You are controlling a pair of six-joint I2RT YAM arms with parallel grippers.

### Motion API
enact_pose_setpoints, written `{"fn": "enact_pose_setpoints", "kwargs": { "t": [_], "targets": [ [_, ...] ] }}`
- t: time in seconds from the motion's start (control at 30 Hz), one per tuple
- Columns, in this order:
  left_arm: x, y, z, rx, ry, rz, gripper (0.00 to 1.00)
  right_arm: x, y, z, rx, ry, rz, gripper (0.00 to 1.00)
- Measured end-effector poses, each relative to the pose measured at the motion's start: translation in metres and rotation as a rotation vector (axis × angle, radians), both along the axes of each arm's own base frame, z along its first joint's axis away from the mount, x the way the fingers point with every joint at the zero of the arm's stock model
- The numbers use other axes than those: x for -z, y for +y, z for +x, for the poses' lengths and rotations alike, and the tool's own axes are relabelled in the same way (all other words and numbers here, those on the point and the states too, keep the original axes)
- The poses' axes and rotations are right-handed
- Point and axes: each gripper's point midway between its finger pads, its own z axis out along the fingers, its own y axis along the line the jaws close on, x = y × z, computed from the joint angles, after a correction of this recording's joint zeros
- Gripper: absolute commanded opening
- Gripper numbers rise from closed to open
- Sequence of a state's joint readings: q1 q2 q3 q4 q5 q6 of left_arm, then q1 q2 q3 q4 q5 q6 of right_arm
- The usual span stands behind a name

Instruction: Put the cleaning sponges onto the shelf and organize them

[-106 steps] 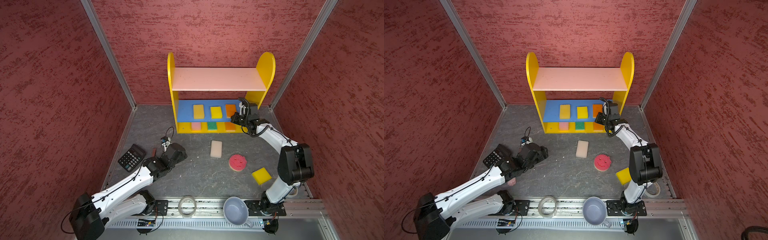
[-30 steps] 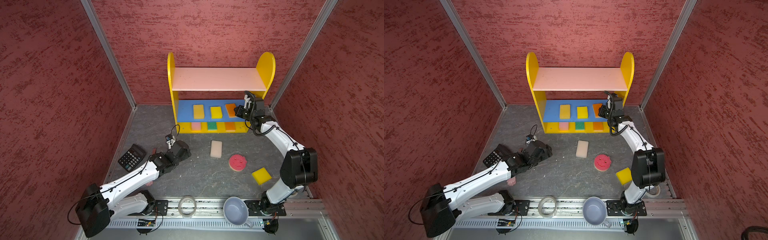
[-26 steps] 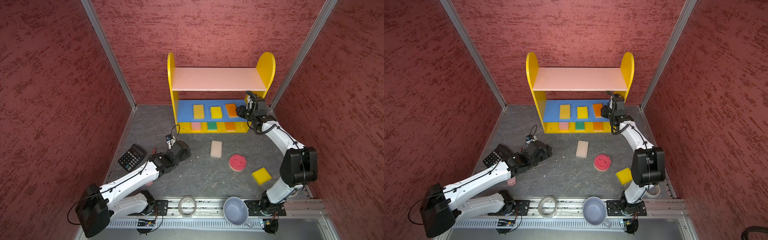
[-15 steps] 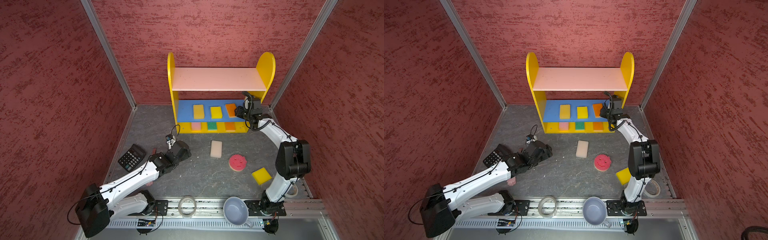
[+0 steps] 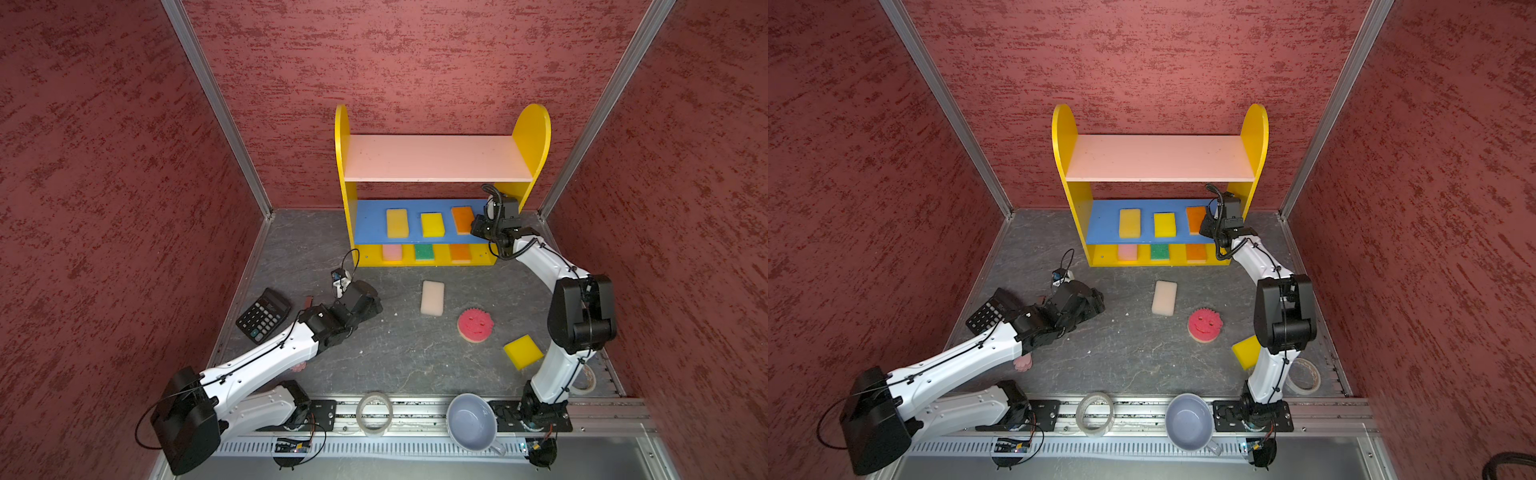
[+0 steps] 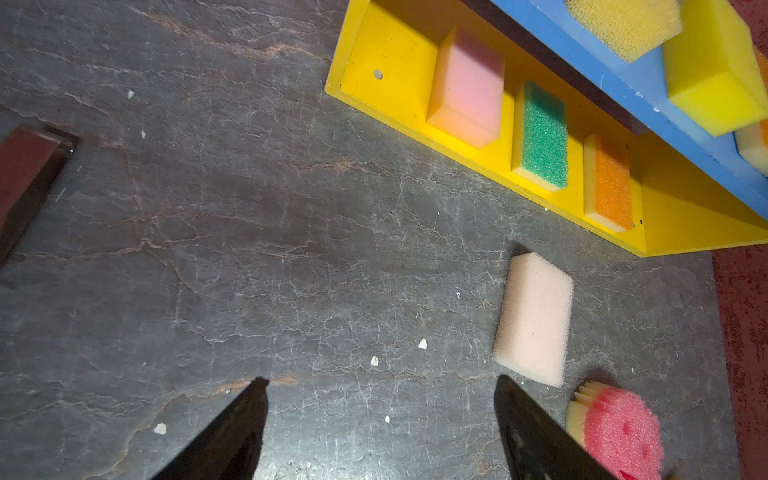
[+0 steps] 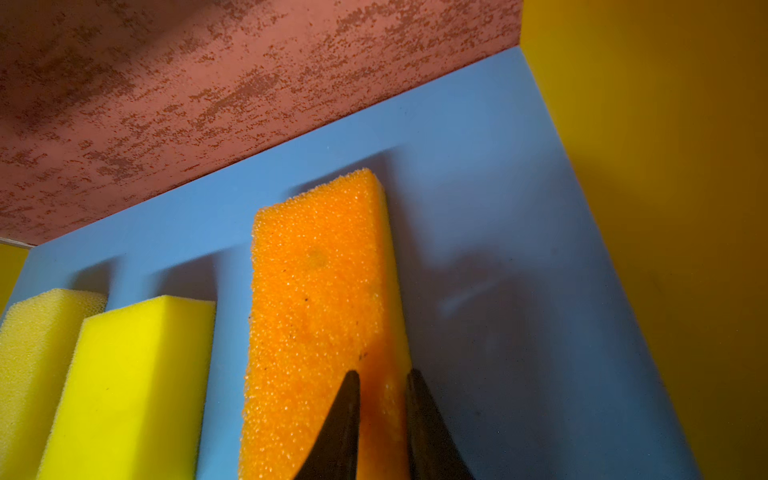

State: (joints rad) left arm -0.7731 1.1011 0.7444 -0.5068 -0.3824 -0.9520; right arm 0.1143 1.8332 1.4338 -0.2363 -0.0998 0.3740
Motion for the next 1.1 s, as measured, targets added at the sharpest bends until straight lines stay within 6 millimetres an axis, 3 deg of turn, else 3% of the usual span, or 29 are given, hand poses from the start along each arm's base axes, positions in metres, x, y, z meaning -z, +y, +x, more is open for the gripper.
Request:
{"fn": "enact_pose_setpoints", "kwargs": {
  "t": [0.27, 0.77, 0.83, 0.97, 1.1],
  "targets": [
    [0.000, -0.001, 0.000, 0.003, 0.002, -0.002, 0.85, -0.001, 0.001, -0.001, -0.008, 0.000, 0.003, 0.12],
    [0.001, -0.001, -0.001, 0.005, 0.003, -0.005, 0.85, -0.002, 0.000, -0.013, -0.030, 0.011, -0.017, 0.10],
    [0.001, -0.001, 0.000, 0.005, 0.003, -0.006, 0.85, -0.001, 0.000, -0.013, -0.032, 0.012, -0.017, 0.13],
    [0.001, -0.002, 0.000, 0.005, 0.002, -0.007, 0.85, -0.001, -0.004, -0.013, -0.032, 0.015, -0.019, 0.31],
    [0.001, -0.002, 0.000, 0.005, 0.002, -0.008, 0.85, 0.001, -0.007, -0.014, -0.027, 0.024, -0.019, 0.38]
  ]
}}
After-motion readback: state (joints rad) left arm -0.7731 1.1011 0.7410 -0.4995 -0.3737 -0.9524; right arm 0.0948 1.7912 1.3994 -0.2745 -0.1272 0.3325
